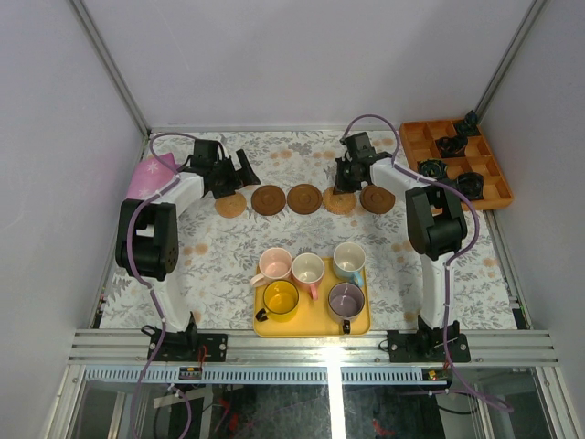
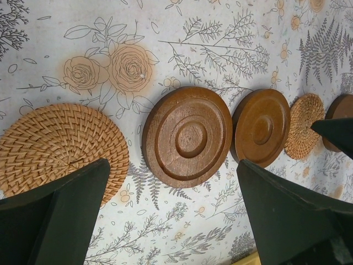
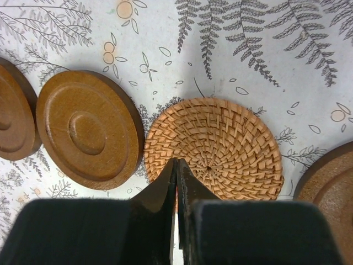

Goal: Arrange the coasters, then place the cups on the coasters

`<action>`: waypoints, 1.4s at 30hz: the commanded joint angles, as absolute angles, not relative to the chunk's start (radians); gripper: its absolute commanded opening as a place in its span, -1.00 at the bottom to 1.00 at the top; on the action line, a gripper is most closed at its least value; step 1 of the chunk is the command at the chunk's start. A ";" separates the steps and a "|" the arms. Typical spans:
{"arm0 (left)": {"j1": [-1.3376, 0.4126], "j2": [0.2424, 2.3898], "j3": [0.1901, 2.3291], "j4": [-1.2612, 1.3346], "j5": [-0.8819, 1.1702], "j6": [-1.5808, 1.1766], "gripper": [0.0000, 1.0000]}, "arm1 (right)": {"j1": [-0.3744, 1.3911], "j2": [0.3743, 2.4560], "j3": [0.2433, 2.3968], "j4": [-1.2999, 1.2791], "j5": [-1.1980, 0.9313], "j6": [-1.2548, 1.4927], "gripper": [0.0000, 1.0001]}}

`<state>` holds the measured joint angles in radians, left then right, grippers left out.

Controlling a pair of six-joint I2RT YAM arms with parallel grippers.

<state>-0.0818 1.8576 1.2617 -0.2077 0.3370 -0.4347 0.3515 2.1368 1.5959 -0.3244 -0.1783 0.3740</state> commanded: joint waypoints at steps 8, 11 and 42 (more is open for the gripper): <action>-0.073 1.830 1.240 -0.156 0.361 -0.449 1.00 | 0.369 2.143 1.573 -0.323 -0.171 0.367 -1.00; -0.071 1.832 1.239 -0.156 0.362 -0.449 1.00 | 0.368 2.142 1.562 -0.329 -0.147 0.363 -1.00; -0.071 1.848 1.238 -0.156 0.365 -0.455 1.00 | 0.369 2.083 1.558 -0.364 -0.087 0.347 -0.96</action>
<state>-0.0822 1.8576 1.2476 -0.1947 0.3527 -0.4484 0.3664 2.1422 1.5597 -0.3321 -0.0925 0.3740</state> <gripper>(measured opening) 0.996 0.011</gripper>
